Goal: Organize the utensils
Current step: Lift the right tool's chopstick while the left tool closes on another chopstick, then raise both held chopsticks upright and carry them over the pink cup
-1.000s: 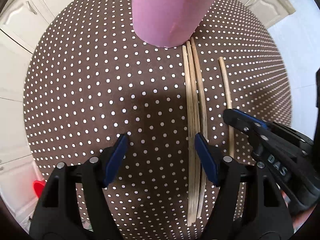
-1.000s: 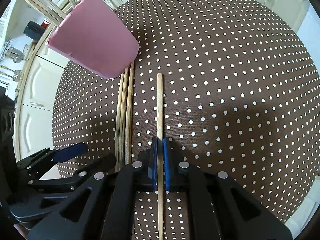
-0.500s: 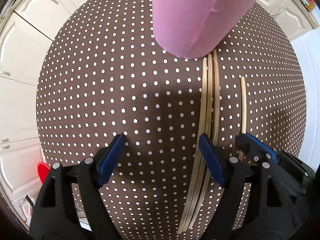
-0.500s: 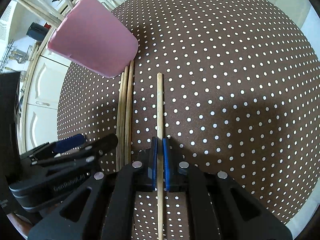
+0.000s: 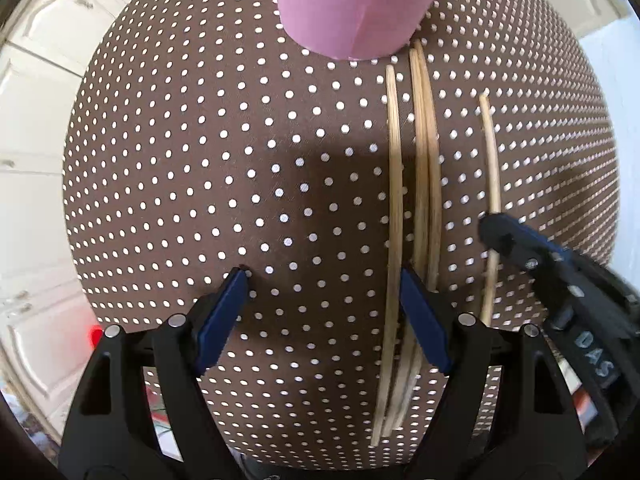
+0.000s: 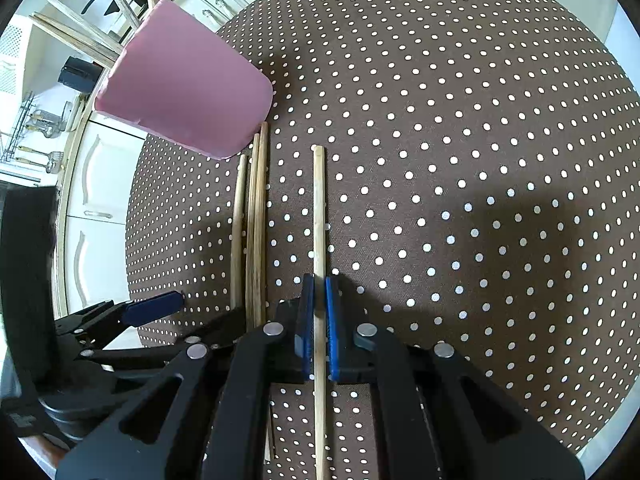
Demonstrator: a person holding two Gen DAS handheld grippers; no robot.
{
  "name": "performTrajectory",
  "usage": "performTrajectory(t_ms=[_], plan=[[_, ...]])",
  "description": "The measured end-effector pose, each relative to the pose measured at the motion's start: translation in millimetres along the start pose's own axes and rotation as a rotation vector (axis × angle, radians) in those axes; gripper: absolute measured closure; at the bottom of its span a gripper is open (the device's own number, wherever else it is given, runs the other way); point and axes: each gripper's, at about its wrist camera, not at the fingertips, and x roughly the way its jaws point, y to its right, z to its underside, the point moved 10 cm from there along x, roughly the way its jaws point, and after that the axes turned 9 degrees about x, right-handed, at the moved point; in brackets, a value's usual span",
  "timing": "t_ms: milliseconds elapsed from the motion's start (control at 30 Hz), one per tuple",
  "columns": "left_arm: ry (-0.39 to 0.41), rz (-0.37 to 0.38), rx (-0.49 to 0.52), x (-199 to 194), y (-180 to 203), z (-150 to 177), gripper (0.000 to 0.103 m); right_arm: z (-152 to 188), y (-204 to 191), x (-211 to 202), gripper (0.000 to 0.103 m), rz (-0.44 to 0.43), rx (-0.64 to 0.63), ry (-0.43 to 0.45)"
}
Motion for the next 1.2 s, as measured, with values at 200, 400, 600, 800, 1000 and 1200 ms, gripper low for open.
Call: performTrajectory(t_ms=[200, 400, 600, 800, 1000, 1200], plan=[[0.048, 0.003, -0.048, -7, 18, -8, 0.033, 1, -3, 4, 0.1, 0.002, -0.001, -0.004], [0.098, -0.024, -0.012, -24, 10, -17, 0.092, 1, -9, 7, 0.099, 0.032, -0.013, -0.004], [0.115, 0.007, -0.024, -27, 5, -9, 0.093, 3, -22, 9, 0.098, 0.034, -0.029, 0.014], [0.153, 0.022, -0.04, -50, -36, 34, 0.096, 2, -38, -1, 0.098, 0.024, -0.053, 0.07], [0.205, 0.021, -0.088, -71, -56, 49, 0.096, 4, -57, -7, 0.098, 0.009, -0.078, 0.103], [0.257, 0.023, -0.14, -95, -72, 59, 0.096, 0, -74, -23, 0.098, -0.022, -0.076, 0.166]])
